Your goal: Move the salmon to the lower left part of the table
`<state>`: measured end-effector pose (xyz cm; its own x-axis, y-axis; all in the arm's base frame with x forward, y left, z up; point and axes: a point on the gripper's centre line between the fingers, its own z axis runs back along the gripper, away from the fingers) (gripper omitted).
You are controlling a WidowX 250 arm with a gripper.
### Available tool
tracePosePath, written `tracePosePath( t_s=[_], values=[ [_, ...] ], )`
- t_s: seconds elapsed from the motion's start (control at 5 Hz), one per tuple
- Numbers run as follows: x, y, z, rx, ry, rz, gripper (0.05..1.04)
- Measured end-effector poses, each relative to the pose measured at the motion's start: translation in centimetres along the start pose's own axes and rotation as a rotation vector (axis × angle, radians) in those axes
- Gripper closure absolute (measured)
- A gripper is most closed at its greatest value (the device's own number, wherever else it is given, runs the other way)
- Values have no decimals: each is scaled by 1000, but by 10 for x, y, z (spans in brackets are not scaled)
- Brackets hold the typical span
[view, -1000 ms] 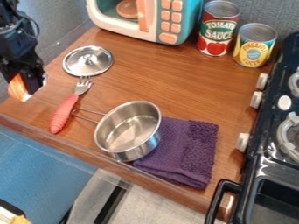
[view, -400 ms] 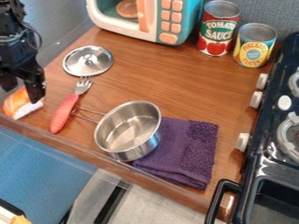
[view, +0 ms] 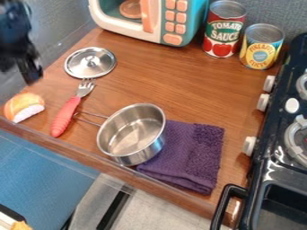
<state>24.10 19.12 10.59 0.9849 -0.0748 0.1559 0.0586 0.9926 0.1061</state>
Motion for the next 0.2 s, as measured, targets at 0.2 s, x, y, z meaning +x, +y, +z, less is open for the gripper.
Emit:
tracePosePath(
  t_s=[0.2],
  values=[
    [-2, -3, 16, -1, -1, -11, 82]
  ],
)
